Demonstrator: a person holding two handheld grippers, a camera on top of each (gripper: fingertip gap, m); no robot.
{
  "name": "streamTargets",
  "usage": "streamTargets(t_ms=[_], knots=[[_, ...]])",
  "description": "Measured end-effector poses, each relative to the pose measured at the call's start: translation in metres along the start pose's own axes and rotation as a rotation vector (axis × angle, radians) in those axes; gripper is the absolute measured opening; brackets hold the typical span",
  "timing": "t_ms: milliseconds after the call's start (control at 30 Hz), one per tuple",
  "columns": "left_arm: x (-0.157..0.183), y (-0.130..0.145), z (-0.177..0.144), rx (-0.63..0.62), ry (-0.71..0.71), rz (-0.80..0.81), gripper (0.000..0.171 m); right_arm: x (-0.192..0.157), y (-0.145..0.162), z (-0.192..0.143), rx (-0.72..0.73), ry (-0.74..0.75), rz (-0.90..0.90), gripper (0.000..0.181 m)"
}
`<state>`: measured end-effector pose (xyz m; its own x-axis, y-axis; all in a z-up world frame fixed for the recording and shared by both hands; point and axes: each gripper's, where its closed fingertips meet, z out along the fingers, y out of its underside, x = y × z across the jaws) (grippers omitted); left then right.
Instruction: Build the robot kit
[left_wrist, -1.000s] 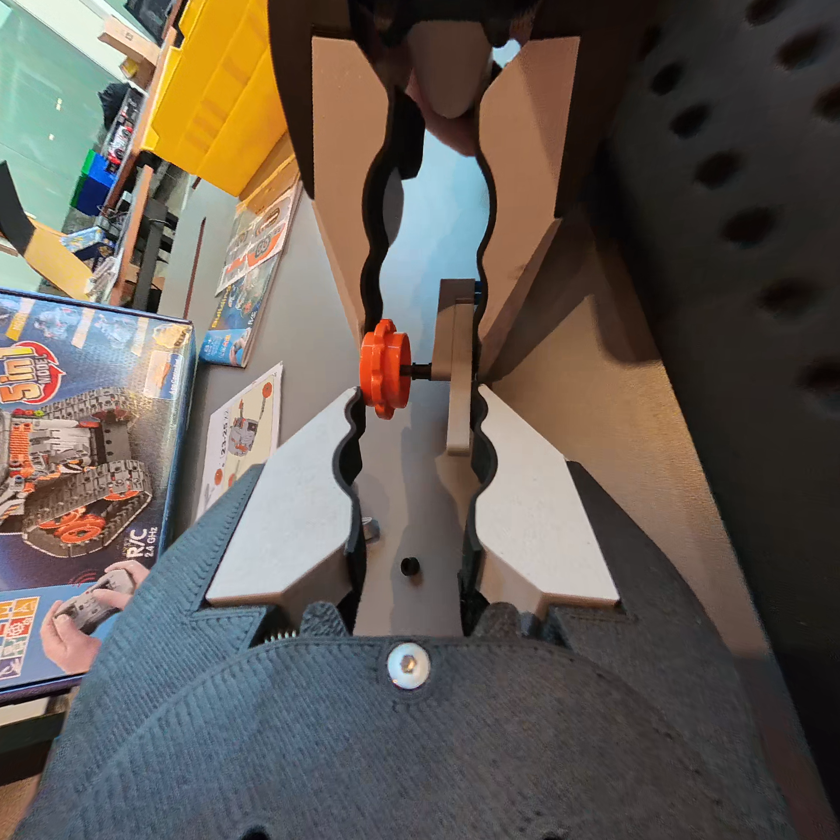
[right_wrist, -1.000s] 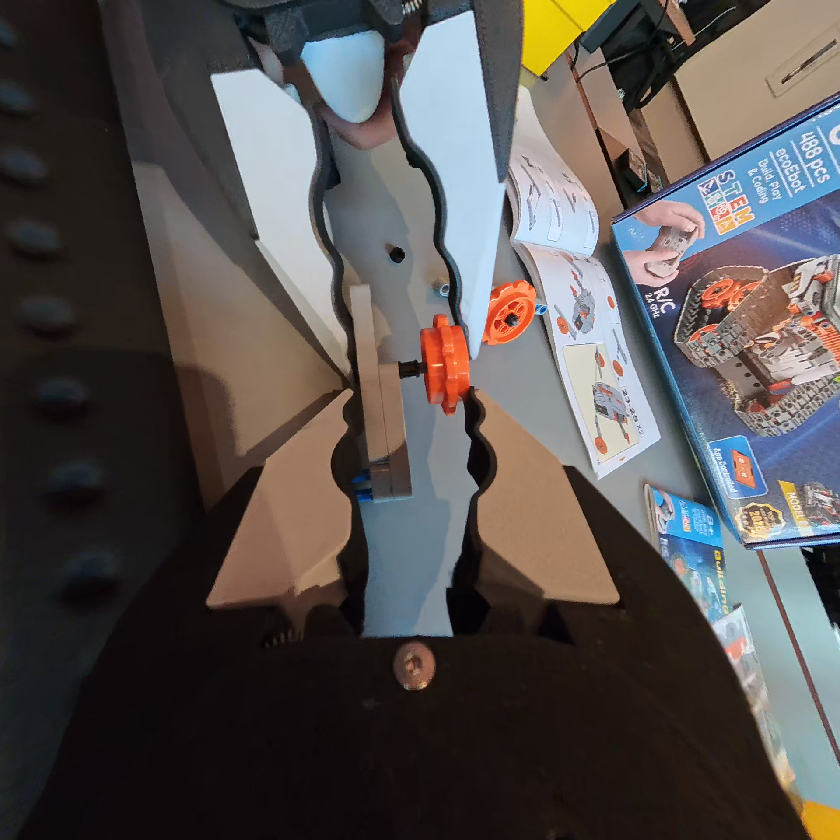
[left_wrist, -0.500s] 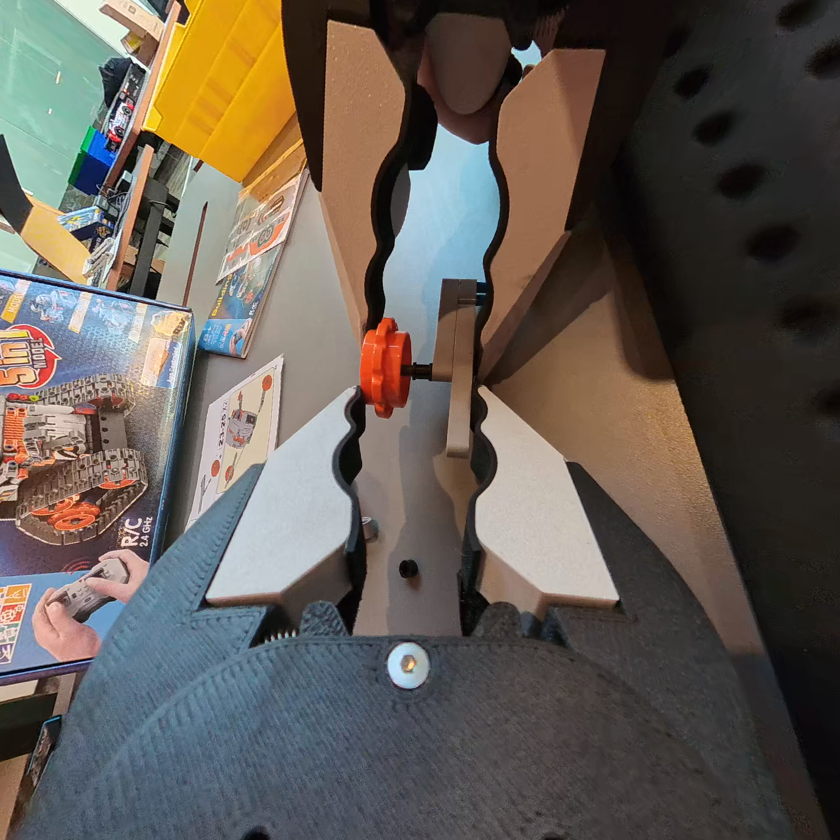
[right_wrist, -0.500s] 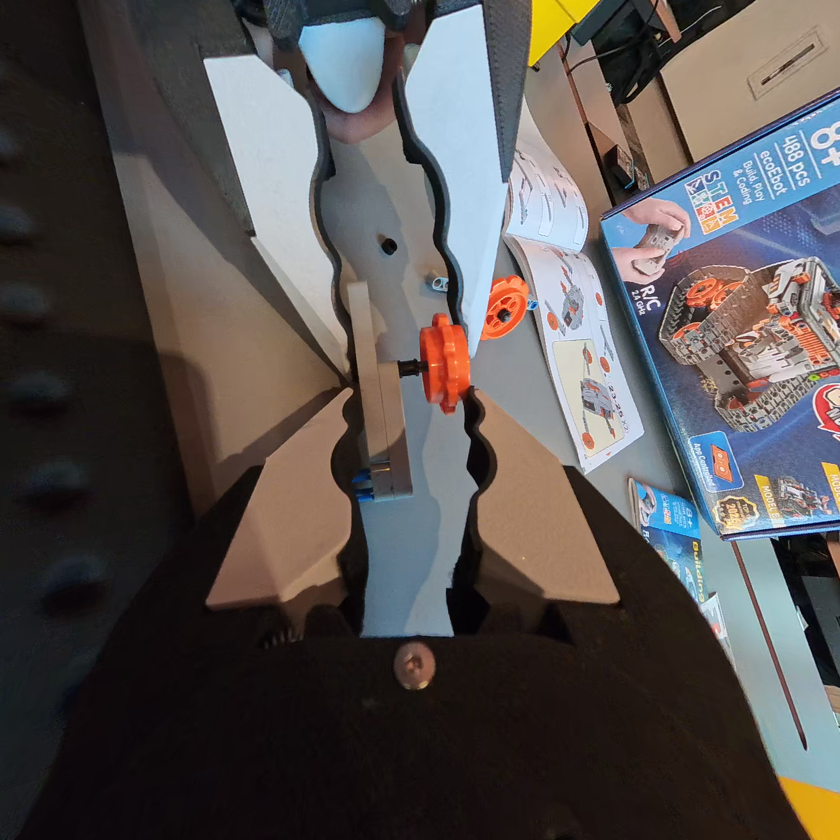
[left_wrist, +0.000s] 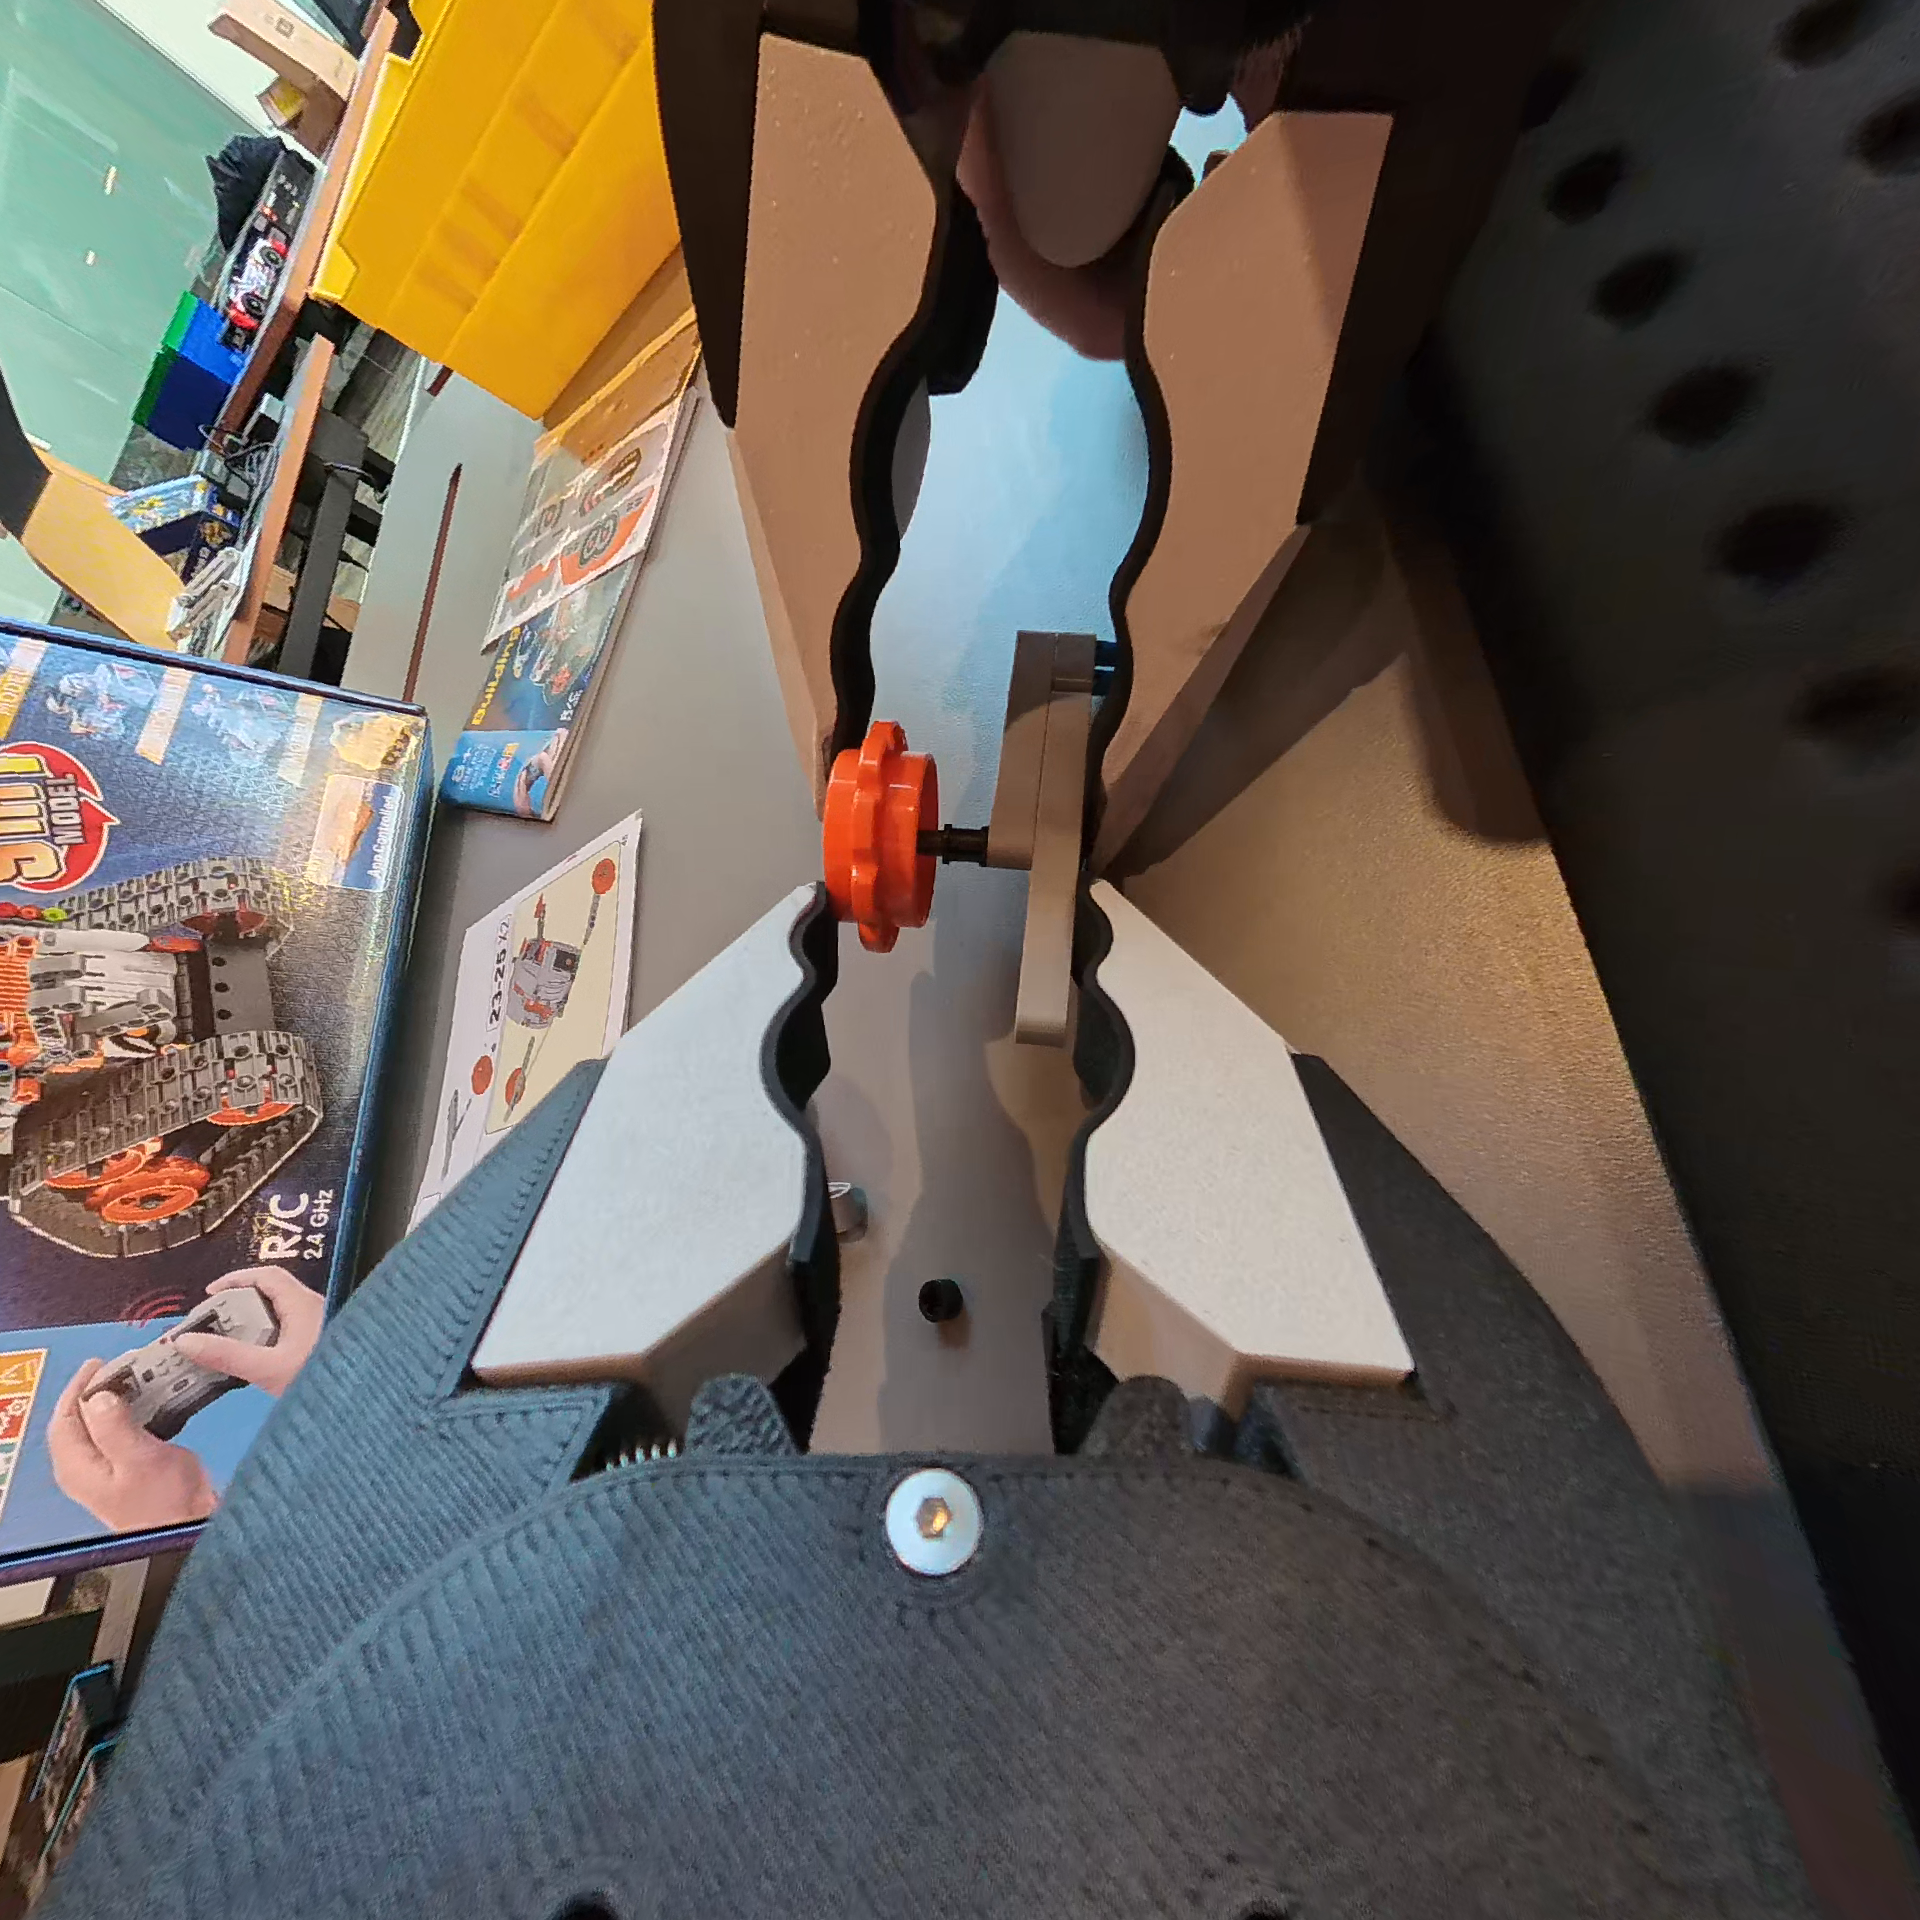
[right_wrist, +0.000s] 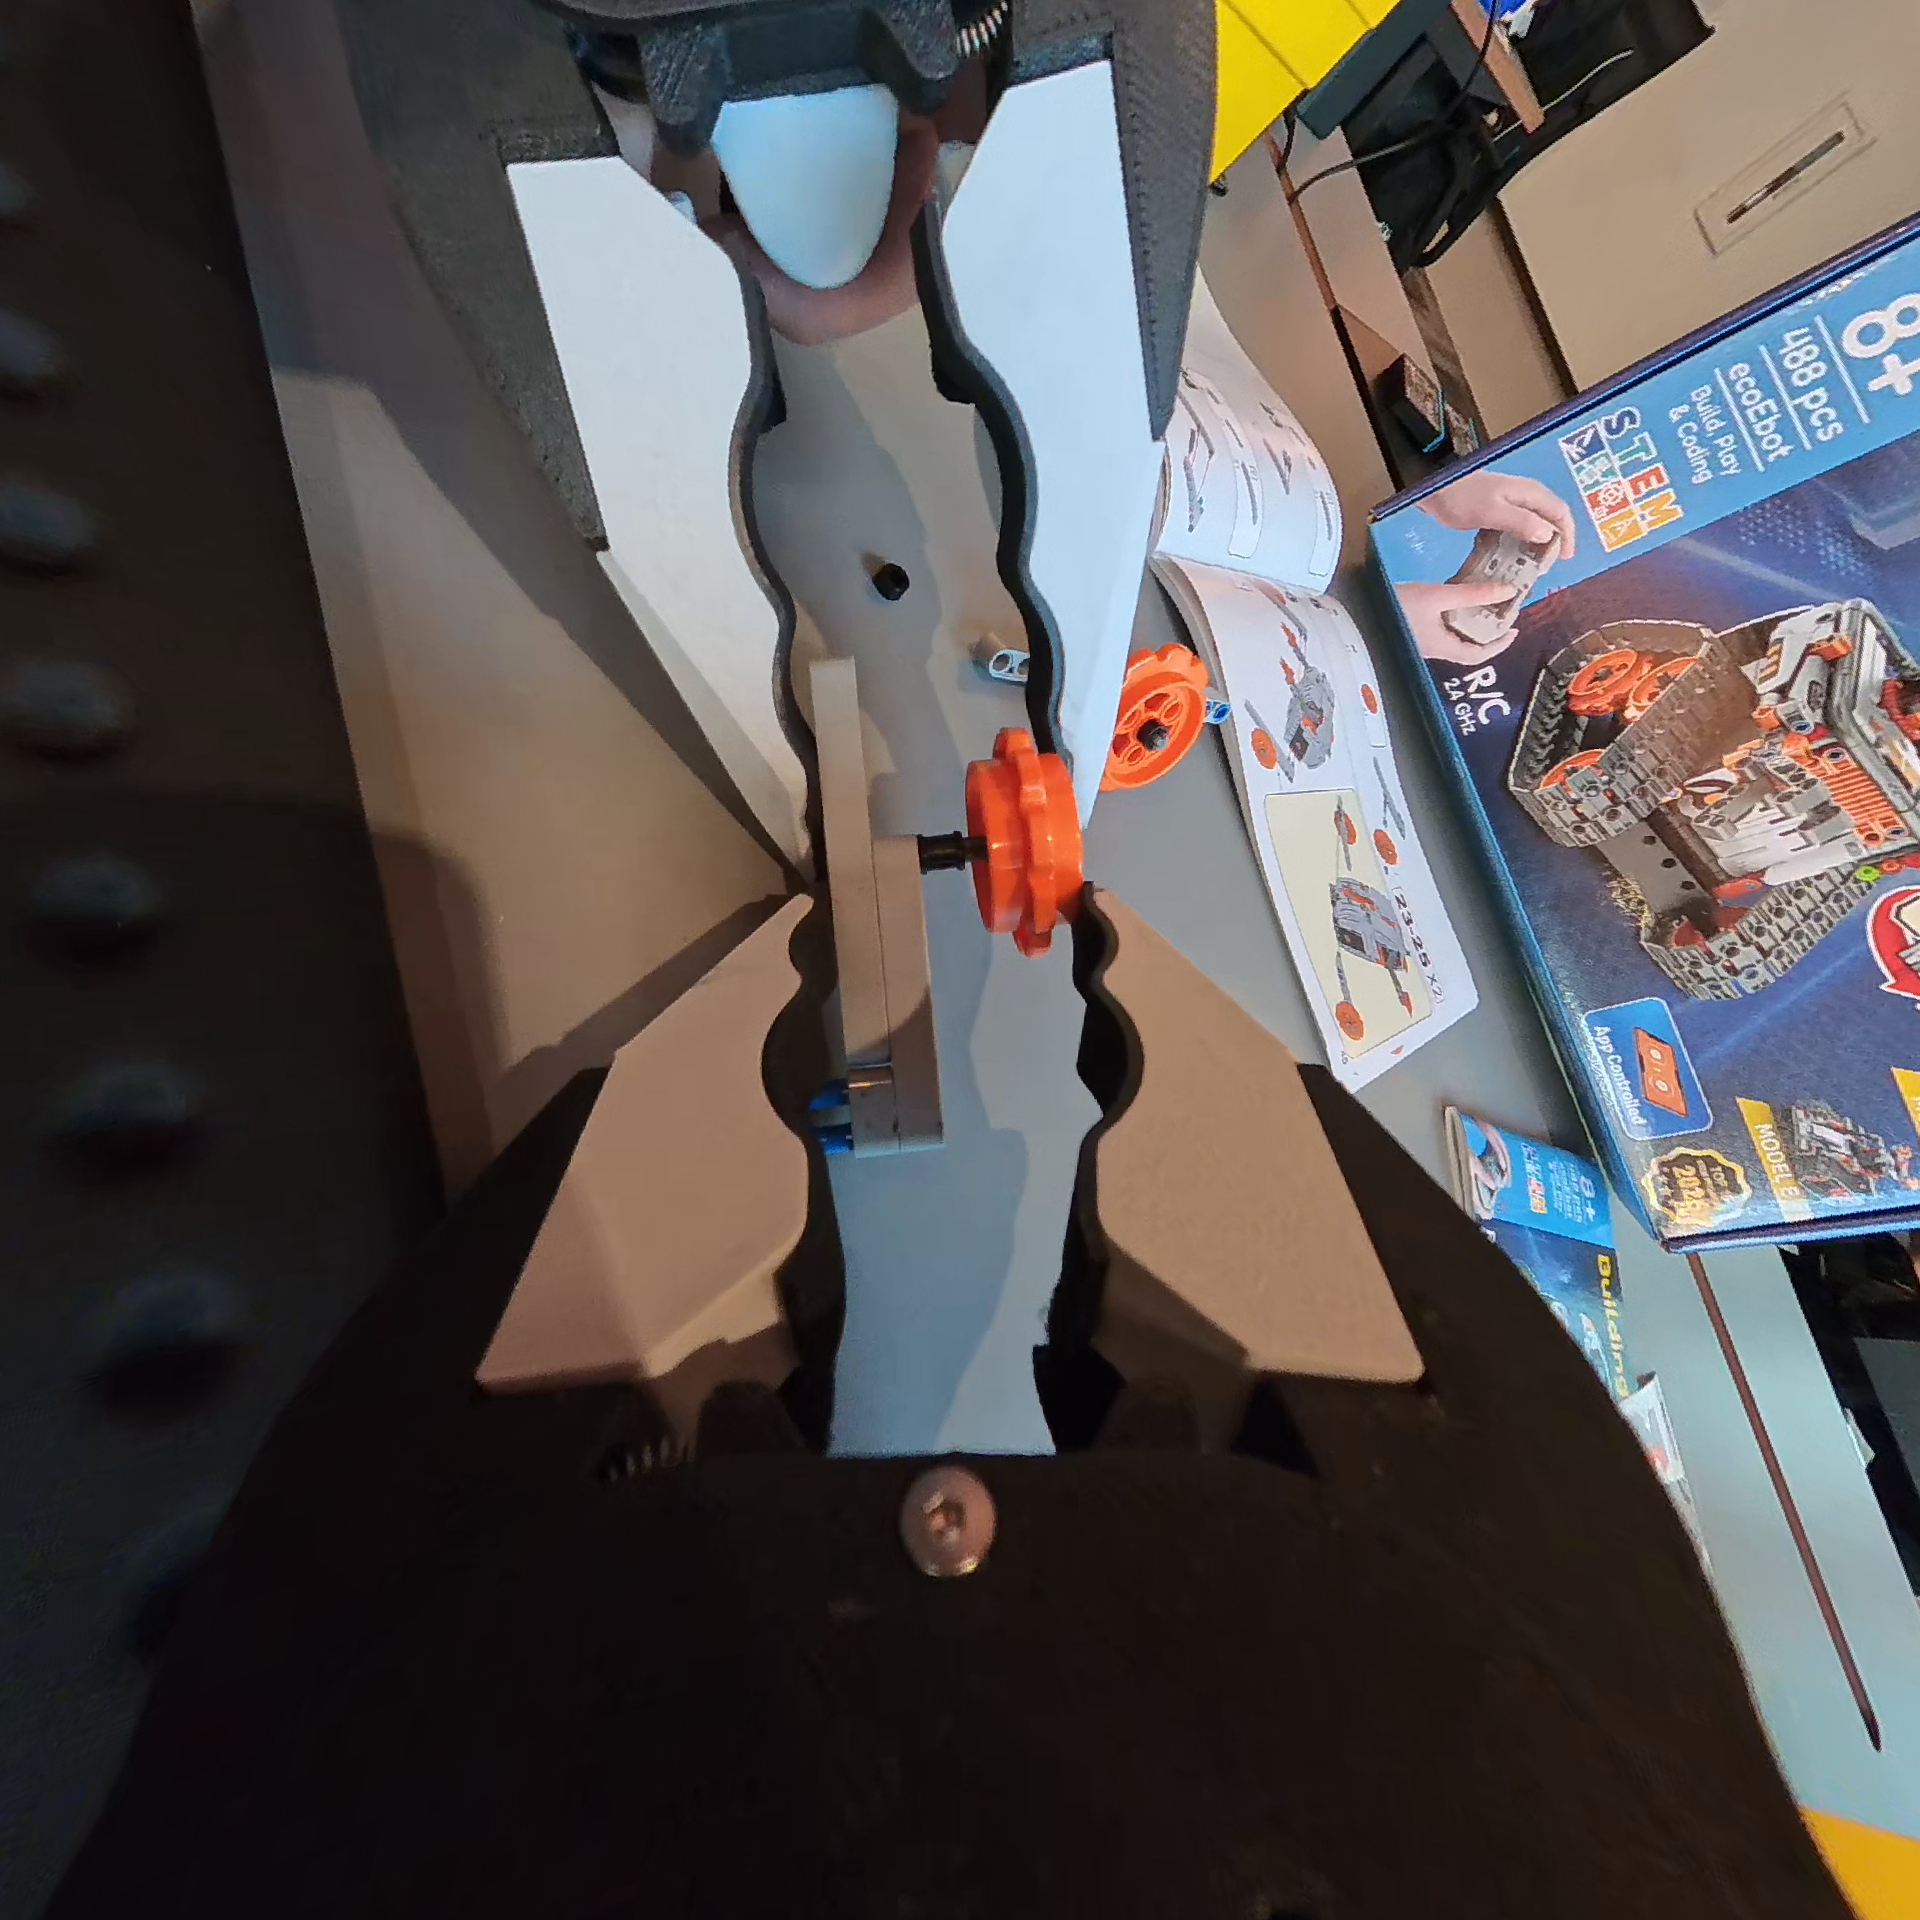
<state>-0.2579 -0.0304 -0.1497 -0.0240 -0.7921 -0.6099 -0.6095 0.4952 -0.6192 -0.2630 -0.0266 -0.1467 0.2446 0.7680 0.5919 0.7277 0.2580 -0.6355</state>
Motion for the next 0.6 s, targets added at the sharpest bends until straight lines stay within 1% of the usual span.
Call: streamTargets(t_ms=[33, 267, 600], knots=[[0.0000, 0.0001, 0.0000, 0.001, 0.001, 0.001, 0.044, 0.0000, 0.0001, 0.0001, -0.002, -0.001, 0.001, 0.043], [0.0000, -0.0001, -0.0006, 0.008, 0.001, 0.014, 0.044, 0.0005, -0.0011, 0.0001, 0.001, 0.011, -0.021, 0.045], [0.0004, -0.0003, -0.0006, 0.006, -0.002, 0.027, 0.045, 0.0004, -0.0001, 0.0000, -0.016, 0.010, -0.021, 0.043]])
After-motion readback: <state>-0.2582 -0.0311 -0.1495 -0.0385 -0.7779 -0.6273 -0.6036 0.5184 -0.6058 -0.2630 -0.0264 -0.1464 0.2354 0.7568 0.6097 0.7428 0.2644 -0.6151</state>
